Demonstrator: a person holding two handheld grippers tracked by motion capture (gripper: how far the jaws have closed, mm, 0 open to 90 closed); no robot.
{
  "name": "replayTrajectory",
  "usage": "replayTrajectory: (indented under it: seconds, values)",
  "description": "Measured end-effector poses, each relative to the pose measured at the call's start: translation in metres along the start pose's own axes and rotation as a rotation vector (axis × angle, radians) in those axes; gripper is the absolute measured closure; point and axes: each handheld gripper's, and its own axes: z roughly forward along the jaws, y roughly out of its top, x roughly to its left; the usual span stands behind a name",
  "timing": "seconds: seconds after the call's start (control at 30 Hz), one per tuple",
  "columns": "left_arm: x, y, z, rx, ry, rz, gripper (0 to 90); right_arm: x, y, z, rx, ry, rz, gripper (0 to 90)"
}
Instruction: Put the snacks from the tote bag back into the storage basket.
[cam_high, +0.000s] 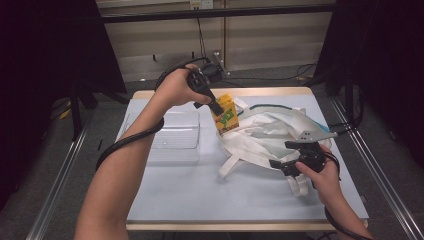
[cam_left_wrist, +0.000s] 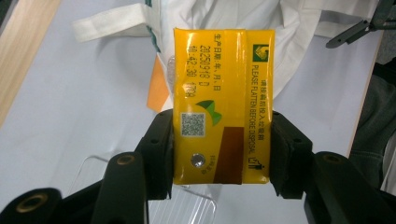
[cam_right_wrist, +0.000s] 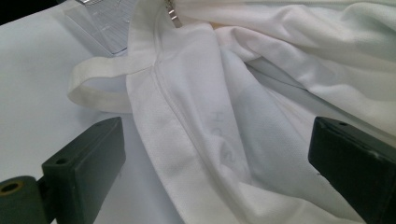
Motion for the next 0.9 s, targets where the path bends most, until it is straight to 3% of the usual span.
replayTrajectory:
  seconds: [0.13,0.23,0.33,0.4,0.77,0.8,0.9]
  values:
    - [-0.001,-0.004,-0.005,0.003,0.018,-0.006,50.2,0.000,0.001,0.000,-0.003,-0.001,0.000,3.9]
    - [-0.001,-0.007,-0.007,0.020,0.012,0.003,50.2,0.000,0.001,0.000,-0.004,0.000,-0.005,3.9]
    - [-0.001,-0.011,-0.009,0.007,0.011,-0.007,50.2,0.001,0.002,0.000,-0.003,-0.002,-0.001,3.9]
    - [0.000,-0.013,-0.010,0.019,0.020,0.007,50.2,0.001,0.002,-0.001,-0.003,0.001,-0.002,3.9]
    - [0.002,-0.028,-0.020,0.015,0.029,-0.012,50.1,0.002,0.003,-0.002,-0.005,-0.002,-0.008,3.9]
    - [0.003,-0.029,-0.022,0.032,0.028,0.001,50.1,0.002,0.003,-0.002,-0.007,0.000,-0.008,3.9]
    - [0.004,-0.036,-0.023,0.014,0.038,-0.008,50.1,0.002,0.003,-0.002,-0.005,0.000,-0.008,3.9]
